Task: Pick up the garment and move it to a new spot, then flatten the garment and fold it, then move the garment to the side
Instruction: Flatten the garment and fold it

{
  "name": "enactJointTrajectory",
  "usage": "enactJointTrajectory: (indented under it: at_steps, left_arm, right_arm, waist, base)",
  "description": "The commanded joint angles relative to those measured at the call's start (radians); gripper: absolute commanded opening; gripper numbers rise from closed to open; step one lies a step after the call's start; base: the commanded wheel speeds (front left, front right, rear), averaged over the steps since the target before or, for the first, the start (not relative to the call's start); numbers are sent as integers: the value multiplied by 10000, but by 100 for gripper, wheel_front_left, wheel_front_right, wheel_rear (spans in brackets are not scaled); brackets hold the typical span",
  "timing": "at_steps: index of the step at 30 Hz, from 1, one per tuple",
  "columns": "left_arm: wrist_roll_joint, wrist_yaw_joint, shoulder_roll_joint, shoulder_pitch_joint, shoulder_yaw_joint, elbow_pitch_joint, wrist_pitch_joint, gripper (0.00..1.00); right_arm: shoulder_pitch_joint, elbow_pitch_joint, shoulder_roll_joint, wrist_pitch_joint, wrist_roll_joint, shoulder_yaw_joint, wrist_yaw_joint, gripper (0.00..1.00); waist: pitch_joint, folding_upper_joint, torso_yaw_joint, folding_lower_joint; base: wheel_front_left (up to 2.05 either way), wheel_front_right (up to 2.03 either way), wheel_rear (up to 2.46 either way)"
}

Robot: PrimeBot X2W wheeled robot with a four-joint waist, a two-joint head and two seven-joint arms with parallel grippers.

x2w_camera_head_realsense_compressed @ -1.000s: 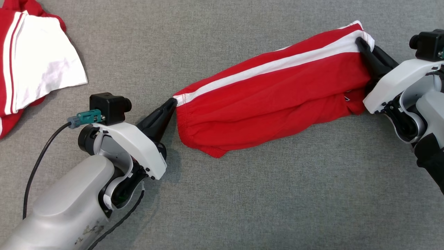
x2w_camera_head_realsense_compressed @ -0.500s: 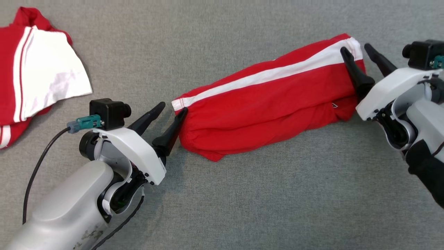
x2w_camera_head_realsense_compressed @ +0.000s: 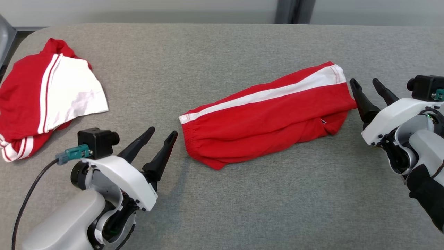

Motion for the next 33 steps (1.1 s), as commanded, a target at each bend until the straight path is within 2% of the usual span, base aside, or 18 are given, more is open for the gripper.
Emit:
enactJointTrajectory:
  at_steps: [1, 9, 12, 20, 24, 27, 28, 29, 30, 31, 33]
  left_arm:
    - [21, 109, 139, 166, 42, -127, -115, 100]
    - [273, 570, 335, 523, 126, -804, -506, 100]
    - [318, 675, 305, 549, 161, -862, -669, 100]
    - [247, 617, 103, 701, 109, -730, -822, 100]
    - [196, 597, 56, 724, 112, -643, -854, 100]
    - [180, 576, 33, 741, 113, -586, -849, 100]
    - [189, 574, 27, 746, 113, -574, -852, 100]
    - [188, 574, 26, 751, 115, -564, -855, 100]
    - [184, 582, 28, 763, 115, -556, -858, 100]
    - [180, 592, 36, 778, 114, -552, -859, 100]
    - [179, 607, 43, 793, 112, -552, -861, 100]
  right_arm:
    - [31, 190, 8, -33, 101, 80, 22, 100]
    - [-542, 1338, 79, 816, 619, 199, 21, 100]
    - [-712, 1922, 165, 1476, 1064, 16, 21, 100]
    - [-801, 2652, 349, 3372, 2217, -528, 22, 100]
    - [-619, 2616, 368, 3994, 2443, -511, 21, 100]
    - [-571, 2585, 351, 4066, 2467, -481, 22, 100]
    - [-561, 2573, 352, 4048, 2473, -473, 21, 80]
    - [-560, 2545, 353, 4018, 2461, -456, 21, 45]
    - [-559, 2507, 349, 3939, 2443, -442, 22, 25]
    - [-571, 2464, 334, 3867, 2422, -429, 22, 0]
    - [-576, 2447, 313, 3773, 2430, -431, 22, 0]
  waist:
    - [-10, 0, 109, 1]
    - [196, 0, 671, 1]
    - [291, 0, 899, 1]
    - [371, 0, 1365, 1]
    - [325, 0, 1454, 1]
    - [273, 0, 1459, 1]
    - [254, 0, 1452, 1]
    - [234, 0, 1438, 1]
    - [207, 0, 1418, 1]
    - [179, 0, 1396, 1]
    - [148, 0, 1370, 1]
  base:
    - [0, 0, 0]
    - [0, 0, 0]
    - [0, 0, 0]
    - [0, 0, 0]
    - [0, 0, 0]
    - [0, 0, 0]
    - [0, 0, 0]
    - [0, 0, 0]
    - [0, 0, 0]
    - [0, 0, 0]
    - [0, 0, 0]
